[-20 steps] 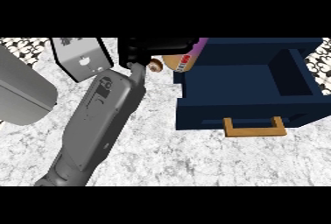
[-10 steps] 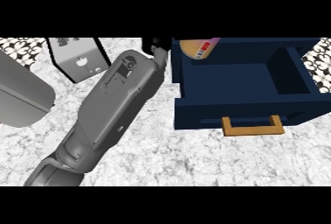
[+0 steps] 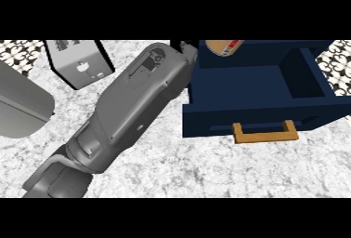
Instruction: Pick up the can, place it into the drawer and close the drawer
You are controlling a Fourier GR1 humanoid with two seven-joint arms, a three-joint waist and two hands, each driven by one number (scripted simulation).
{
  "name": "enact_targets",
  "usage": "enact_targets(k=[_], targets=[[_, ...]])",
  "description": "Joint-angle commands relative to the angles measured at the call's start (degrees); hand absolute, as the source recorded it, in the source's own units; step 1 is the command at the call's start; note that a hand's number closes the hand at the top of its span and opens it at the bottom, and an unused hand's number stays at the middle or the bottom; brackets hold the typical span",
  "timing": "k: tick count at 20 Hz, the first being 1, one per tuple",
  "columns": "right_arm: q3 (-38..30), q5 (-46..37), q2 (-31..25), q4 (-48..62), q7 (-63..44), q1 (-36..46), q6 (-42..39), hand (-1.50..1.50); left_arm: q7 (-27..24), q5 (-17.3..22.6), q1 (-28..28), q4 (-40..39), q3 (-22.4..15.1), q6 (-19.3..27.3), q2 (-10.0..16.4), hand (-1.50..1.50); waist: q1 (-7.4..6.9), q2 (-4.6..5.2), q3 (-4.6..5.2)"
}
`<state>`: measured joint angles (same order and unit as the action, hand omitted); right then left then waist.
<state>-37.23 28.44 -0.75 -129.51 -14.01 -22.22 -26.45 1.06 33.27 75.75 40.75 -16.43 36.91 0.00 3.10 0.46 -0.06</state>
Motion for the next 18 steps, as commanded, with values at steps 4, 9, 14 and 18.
enact_targets(k=[4,9,14,18], targets=[[-1.12,2.05,-2.00,-0.33,-2.41,1.46,1.28,-1.50,-3.29,6.73,3.13,-5.58,-5.47,0.58,0.00,1.50,0.53,0.16,-0.02],[1.58,1.96,-0.31,-3.91,-4.69,1.07,2.80,-1.50,-4.38,11.31,3.59,-7.30,-9.23,3.03,0.00,1.50,1.16,0.23,-0.02],[3.13,0.23,0.53,-7.70,-6.66,1.56,4.48,-1.50,-6.99,13.71,1.73,-9.21,-14.04,3.67,0.00,1.50,1.81,0.55,0.00],[0.69,1.01,-1.80,0.64,-2.19,3.11,0.66,-1.50,-5.63,15.84,4.55,-12.13,-15.51,6.00,0.00,-1.50,2.17,0.66,-0.12]])
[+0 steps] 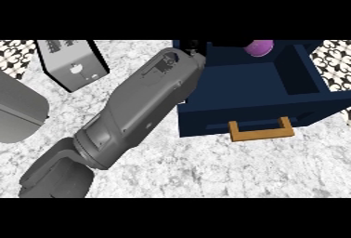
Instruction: Pick up the can, place it into the drawer and close the drawer
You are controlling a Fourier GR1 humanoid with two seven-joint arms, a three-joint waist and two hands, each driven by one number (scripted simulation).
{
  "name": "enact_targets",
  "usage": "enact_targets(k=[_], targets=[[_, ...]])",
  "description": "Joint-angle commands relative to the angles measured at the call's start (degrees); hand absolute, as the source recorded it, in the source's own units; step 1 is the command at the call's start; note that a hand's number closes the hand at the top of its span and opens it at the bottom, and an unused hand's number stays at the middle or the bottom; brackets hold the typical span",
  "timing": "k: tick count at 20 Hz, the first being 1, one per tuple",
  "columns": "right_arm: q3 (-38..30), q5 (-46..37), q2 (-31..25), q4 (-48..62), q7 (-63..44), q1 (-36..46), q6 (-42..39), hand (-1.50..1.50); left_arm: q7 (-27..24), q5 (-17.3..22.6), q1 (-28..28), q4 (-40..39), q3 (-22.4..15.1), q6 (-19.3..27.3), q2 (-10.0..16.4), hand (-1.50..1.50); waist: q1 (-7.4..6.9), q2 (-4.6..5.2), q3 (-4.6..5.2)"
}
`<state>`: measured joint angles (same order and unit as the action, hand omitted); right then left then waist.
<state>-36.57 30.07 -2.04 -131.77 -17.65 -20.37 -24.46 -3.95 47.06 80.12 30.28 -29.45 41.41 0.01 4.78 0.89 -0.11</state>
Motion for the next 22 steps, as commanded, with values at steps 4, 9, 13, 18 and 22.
enact_targets(k=[4,9,13,18,22], targets=[[0.39,-0.93,0.90,-1.16,-0.18,-0.04,-0.03,-1.50,-1.94,3.49,-0.30,-3.30,-2.90,1.80,-0.01,-1.50,-0.10,0.02,0.02],[1.44,-2.66,1.65,-2.86,-1.76,0.19,1.21,-1.50,-2.76,5.34,1.01,-4.77,-4.27,2.78,-0.01,-1.50,-0.08,0.15,0.03],[-0.52,-2.21,-1.46,2.18,-0.36,3.19,0.63,-1.50,-3.81,6.88,1.62,-5.46,-4.47,2.64,-0.01,-1.50,-0.54,0.15,0.01],[1.12,-3.35,1.03,-0.83,2.06,2.75,-0.95,-1.50,-6.07,10.27,0.45,-3.14,-6.40,5.37,-0.01,-1.50,1.21,0.35,-0.03],[-2.84,-10.38,-4.87,-5.05,6.75,4.14,-3.96,-1.50,-8.46,10.84,0.24,-3.03,-4.91,4.10,-0.01,-1.50,0.13,0.21,0.03]])
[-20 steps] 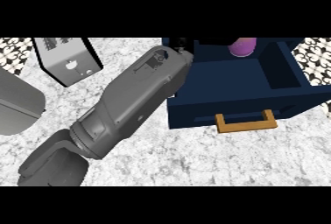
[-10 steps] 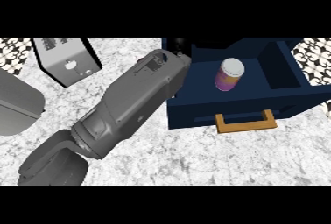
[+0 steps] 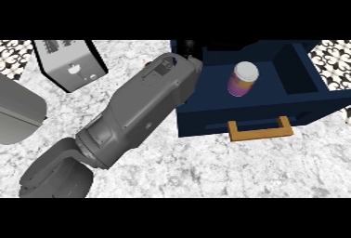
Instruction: Pick up the can, place it into the drawer and close the drawer
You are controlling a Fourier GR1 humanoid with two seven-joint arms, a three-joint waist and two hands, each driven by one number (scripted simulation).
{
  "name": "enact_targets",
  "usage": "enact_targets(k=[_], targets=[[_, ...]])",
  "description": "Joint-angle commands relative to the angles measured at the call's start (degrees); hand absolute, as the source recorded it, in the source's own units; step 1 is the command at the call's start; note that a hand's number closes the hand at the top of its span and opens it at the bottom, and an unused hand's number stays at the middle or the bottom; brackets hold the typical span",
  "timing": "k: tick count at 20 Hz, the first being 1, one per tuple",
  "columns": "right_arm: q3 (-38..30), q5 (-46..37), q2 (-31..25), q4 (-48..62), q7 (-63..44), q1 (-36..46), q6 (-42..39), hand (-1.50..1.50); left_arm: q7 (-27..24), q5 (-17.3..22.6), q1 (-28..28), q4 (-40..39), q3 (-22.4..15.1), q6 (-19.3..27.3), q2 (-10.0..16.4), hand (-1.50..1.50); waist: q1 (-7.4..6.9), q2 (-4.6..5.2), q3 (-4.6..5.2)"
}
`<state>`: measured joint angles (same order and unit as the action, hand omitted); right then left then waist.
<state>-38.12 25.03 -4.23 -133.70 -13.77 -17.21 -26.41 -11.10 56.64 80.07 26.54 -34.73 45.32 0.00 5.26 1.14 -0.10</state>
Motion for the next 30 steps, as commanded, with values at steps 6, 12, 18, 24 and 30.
enact_targets(k=[6,12,18,24,30], targets=[[3.58,-14.18,-2.66,-4.16,7.01,5.99,-2.72,-1.50,-5.67,2.28,-0.02,-0.32,1.00,-2.97,0.00,-1.50,-1.99,0.03,0.05],[12.78,-31.18,-0.18,-5.13,10.18,9.17,-2.47,-1.50,-6.11,4.23,1.03,2.90,-0.41,2.16,0.00,-1.50,-2.72,-0.27,0.02],[22.80,-48.10,-2.03,0.40,8.44,17.95,1.14,-1.50,-4.72,4.24,2.76,0.74,1.44,-0.49,0.00,-1.50,-4.61,-0.29,0.10],[31.88,-64.42,-1.97,13.66,12.36,27.61,8.94,-1.50,-1.78,3.72,1.99,4.16,0.10,2.63,0.02,-1.50,-5.82,-0.61,0.09],[34.65,-72.54,-4.25,27.92,14.07,37.75,13.22,-1.50,-0.54,1.04,1.04,3.16,1.49,0.81,1.88,-1.50,-6.37,-0.68,0.10]])
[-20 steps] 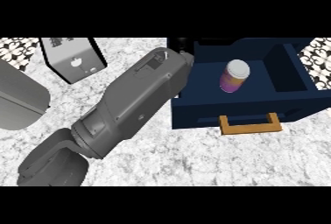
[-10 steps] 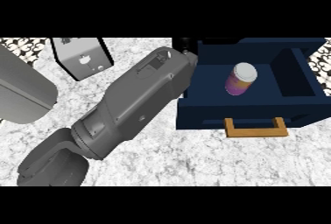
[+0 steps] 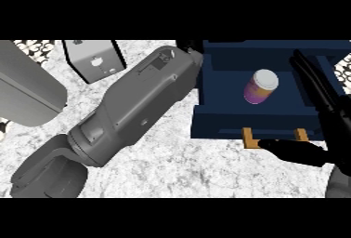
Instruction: Pick up the can, place it into the drawer and close the drawer
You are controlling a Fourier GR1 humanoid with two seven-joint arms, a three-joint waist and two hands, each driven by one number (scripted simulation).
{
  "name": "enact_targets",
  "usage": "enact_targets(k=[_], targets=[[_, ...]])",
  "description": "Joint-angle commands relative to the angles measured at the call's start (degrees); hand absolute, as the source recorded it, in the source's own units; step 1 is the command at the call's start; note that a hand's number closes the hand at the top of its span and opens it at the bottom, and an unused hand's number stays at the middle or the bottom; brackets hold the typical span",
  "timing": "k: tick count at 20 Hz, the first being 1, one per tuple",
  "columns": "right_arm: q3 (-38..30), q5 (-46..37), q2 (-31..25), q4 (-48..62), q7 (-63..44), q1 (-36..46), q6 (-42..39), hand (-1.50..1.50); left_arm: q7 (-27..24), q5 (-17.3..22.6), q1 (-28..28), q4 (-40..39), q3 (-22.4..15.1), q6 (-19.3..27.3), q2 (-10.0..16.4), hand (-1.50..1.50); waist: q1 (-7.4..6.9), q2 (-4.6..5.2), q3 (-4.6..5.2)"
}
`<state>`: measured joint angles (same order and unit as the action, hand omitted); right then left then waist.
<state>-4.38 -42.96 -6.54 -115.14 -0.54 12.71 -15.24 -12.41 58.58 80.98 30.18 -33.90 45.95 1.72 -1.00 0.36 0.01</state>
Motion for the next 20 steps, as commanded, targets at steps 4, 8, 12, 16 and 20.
enact_targets(k=[4,8,12,16,20], targets=[[6.40,-11.71,-1.05,16.76,2.56,9.84,5.78,-1.50,4.72,-2.36,1.81,1.22,0.34,2.16,2.05,-1.50,-0.04,-0.07,-0.03],[7.77,-18.22,-2.11,28.26,3.96,15.46,10.06,-1.50,4.91,-3.53,-2.55,5.98,-0.80,2.22,3.61,-1.50,-1.58,-0.17,0.01],[7.26,-21.46,-2.23,38.54,5.76,18.24,15.01,-1.50,6.93,-4.30,-4.17,8.82,0.55,1.26,8.02,-1.50,-1.05,-0.17,-0.02],[5.34,-23.42,-2.00,49.70,7.75,20.19,22.09,-1.50,10.62,-6.11,-6.67,14.61,-1.33,3.89,10.39,-1.50,-1.58,-0.32,-0.05],[3.05,-24.60,-1.96,60.89,9.11,25.50,27.92,-1.50,9.68,-7.25,-9.53,16.73,0.46,3.24,12.97,-1.50,-1.21,0.06,-0.06]])
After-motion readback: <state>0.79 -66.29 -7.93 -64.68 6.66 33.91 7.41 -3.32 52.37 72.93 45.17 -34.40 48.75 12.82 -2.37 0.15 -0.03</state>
